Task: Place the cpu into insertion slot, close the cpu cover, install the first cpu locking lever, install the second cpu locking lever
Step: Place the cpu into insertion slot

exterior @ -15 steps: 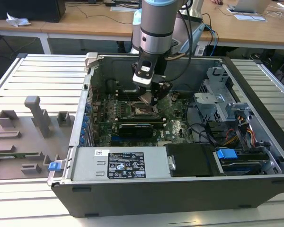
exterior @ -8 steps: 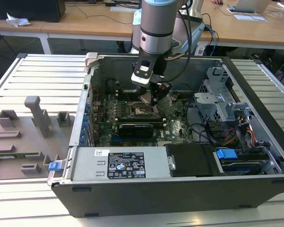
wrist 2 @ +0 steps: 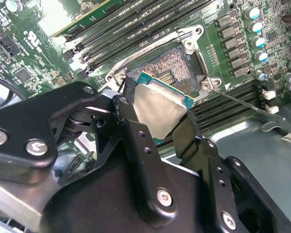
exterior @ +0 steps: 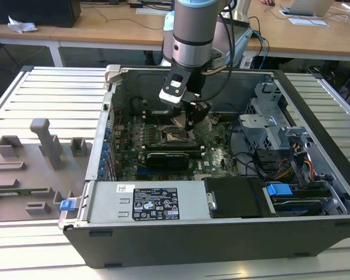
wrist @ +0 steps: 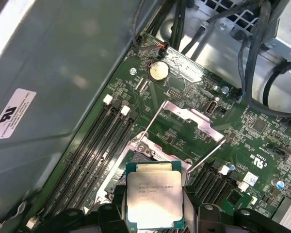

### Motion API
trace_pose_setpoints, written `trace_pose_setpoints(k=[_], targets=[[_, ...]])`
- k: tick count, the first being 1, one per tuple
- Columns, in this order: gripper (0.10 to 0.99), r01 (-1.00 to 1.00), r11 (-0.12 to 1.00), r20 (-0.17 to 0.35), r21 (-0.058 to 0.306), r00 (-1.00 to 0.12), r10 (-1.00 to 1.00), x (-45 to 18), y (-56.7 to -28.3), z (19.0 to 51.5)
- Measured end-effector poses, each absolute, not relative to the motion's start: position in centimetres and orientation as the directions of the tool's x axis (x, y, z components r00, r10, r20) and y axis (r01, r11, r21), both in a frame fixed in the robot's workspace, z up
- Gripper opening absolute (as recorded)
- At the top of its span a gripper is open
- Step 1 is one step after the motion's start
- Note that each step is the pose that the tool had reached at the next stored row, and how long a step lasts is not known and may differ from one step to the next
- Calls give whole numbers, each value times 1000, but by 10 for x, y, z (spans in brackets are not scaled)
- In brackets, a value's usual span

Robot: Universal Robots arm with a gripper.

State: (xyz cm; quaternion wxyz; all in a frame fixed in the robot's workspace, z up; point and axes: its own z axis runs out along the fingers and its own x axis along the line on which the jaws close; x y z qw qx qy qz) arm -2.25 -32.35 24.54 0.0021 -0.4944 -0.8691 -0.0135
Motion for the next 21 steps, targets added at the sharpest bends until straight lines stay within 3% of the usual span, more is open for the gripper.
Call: trace_pose_setpoints(k=[21], targets=[[545, 922, 386, 17, 21, -387, 922, -22, -323, 245]])
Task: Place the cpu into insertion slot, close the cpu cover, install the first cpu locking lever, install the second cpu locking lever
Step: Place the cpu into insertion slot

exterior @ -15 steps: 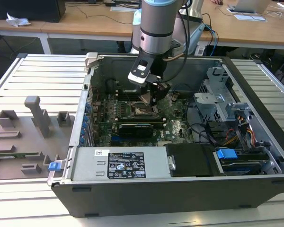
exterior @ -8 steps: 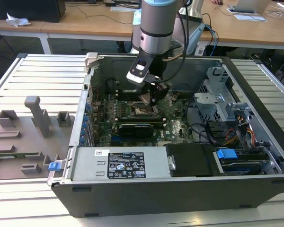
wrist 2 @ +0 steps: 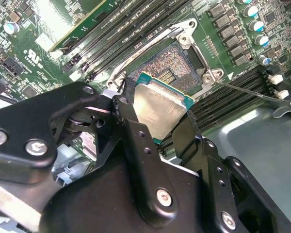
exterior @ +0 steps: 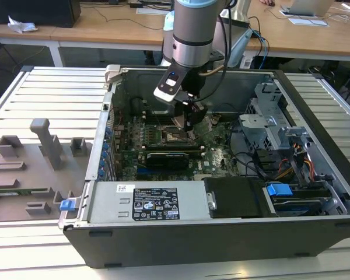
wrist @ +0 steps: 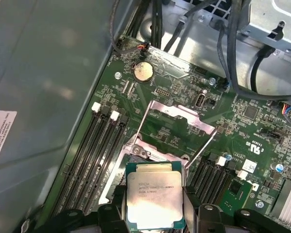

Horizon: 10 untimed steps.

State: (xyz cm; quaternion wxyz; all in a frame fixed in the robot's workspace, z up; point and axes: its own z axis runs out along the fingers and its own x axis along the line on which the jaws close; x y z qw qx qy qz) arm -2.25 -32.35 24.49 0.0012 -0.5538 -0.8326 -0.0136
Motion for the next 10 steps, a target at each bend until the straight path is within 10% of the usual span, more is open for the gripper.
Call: trace_pose_setpoints(k=[10], targets=[[545, 942, 335, 17, 21, -335, 942, -22, -323, 245]])
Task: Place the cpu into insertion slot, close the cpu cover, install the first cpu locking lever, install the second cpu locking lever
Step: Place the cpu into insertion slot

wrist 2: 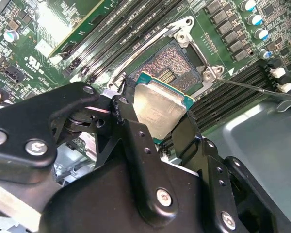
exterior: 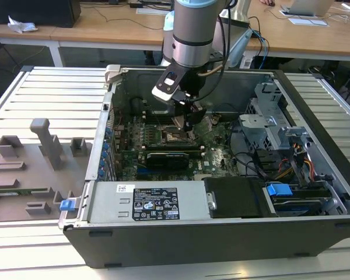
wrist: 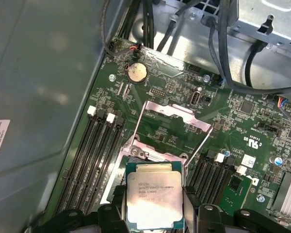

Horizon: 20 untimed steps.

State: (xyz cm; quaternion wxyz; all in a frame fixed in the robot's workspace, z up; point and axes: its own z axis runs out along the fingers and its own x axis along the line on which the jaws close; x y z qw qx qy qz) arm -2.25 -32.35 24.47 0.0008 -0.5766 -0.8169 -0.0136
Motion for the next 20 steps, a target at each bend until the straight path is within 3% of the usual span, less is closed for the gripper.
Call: trace_pose_setpoints(k=[20], targets=[[545, 967, 253, 17, 21, -253, 967, -22, -323, 244]])
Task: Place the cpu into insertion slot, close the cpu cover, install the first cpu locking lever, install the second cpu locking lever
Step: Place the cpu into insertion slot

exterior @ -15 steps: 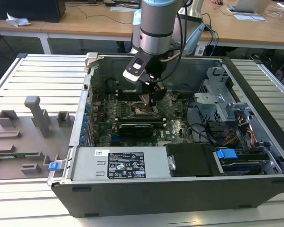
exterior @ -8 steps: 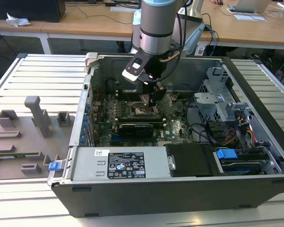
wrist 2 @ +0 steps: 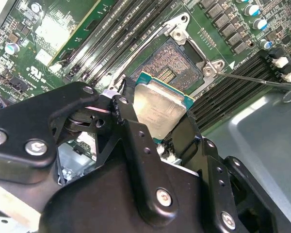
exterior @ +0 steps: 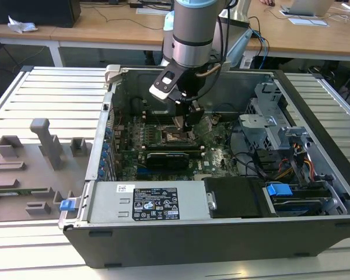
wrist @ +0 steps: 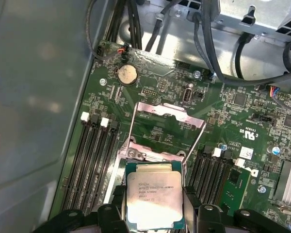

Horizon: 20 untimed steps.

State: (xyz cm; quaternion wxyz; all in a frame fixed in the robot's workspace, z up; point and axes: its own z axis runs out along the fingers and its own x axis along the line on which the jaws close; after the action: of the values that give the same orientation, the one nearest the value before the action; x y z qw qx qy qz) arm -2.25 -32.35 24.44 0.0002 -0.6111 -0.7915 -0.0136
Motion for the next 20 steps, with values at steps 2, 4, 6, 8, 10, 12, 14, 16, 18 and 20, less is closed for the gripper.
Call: trace_pose_setpoints(k=[2, 4, 6, 8, 10, 12, 14, 16, 18, 20], targets=[[545, 969, 245, 17, 21, -245, 969, -22, -323, 244], [545, 973, 232, 17, 21, -232, 973, -22, -323, 244], [545, 976, 217, 17, 21, -218, 976, -22, -323, 244], [545, 981, 194, 17, 21, -194, 981, -22, -323, 244], [545, 986, 164, 17, 21, -165, 986, -22, -323, 244], [545, 990, 140, 14, 21, -141, 990, -22, -323, 244], [545, 992, 123, 5, 20, -123, 992, -22, -323, 244], [545, 994, 110, 1, 19, -110, 994, -22, -323, 244], [545, 998, 64, -2, 19, -64, 998, -22, -323, 244], [545, 999, 39, -3, 19, -39, 999, -22, -323, 244]])
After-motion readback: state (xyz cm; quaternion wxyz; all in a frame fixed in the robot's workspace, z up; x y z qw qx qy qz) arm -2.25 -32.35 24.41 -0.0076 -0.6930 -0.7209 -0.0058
